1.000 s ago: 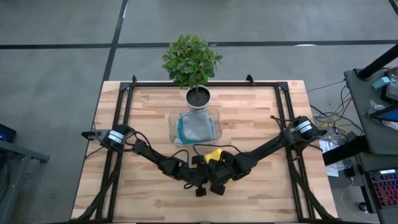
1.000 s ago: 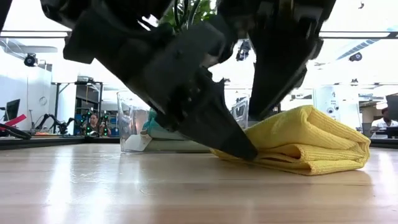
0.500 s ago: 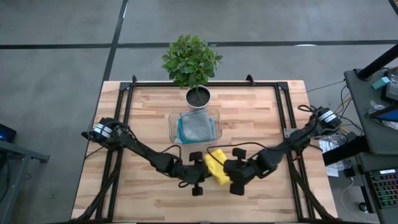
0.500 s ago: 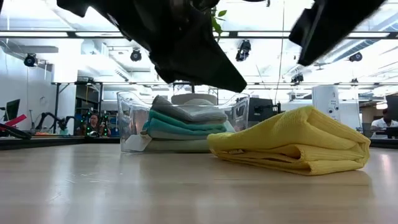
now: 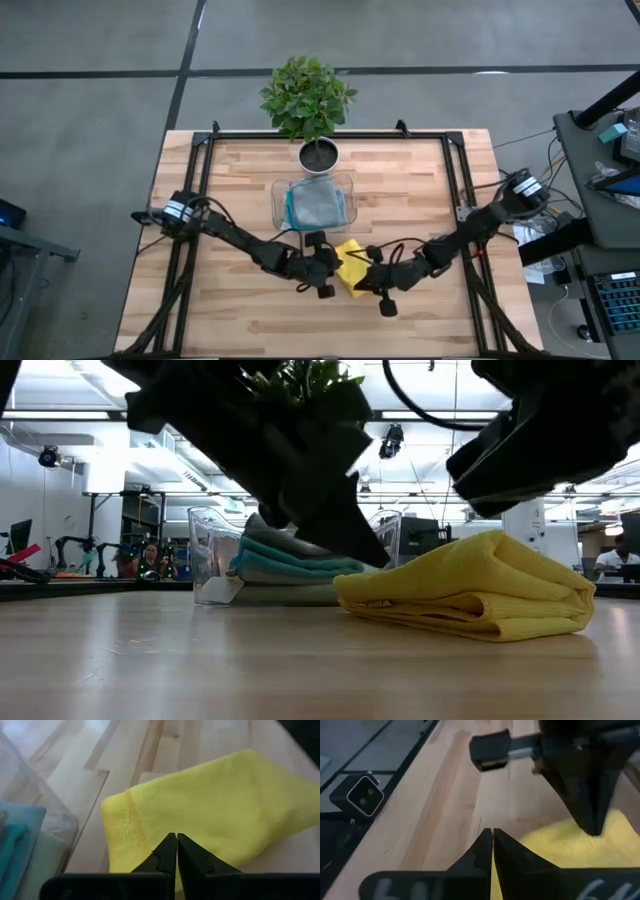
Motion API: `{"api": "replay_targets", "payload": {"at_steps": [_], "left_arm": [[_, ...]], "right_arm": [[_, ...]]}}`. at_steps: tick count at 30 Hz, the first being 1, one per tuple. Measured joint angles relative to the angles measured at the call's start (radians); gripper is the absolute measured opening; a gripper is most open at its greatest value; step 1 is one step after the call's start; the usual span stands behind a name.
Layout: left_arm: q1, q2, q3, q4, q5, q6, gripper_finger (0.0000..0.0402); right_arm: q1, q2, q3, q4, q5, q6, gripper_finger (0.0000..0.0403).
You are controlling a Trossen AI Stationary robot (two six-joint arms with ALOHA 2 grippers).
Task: Fold microfiber towels
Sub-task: Fold the yellow microfiber cloth, then stack the folded yellow microfiber cloth on top of the folded gray microfiber cloth
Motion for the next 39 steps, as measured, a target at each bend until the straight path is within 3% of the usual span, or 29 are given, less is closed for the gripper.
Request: {"api": "replay_targets", "payload": {"at_steps": [9, 19, 31, 39], "left_arm": [[0.014, 0.014, 0.000, -0.006, 0.000, -0.017, 0.0000], [0.028, 0.020, -0.003, -0.018, 0.000, 0.007, 0.0000], [0.031, -0.001, -0.003, -0.041, 0.000, 0.012, 0.0000], [0.023, -0.057, 0.000, -0.058, 0.000, 0.015, 0.0000]], "right_arm": [[-0.004, 0.200, -0.017, 0.230, 0.000, -0.126, 0.0009], [-0.004, 0.361, -0.011, 0.405, -0.068, -0.082, 0.0009], [-0.002, 0.205, -0.015, 0.240, -0.077, -0.019, 0.0013], [-0.002, 0.035, -0.015, 0.059, -0.075, 0.067, 0.0064]]}}
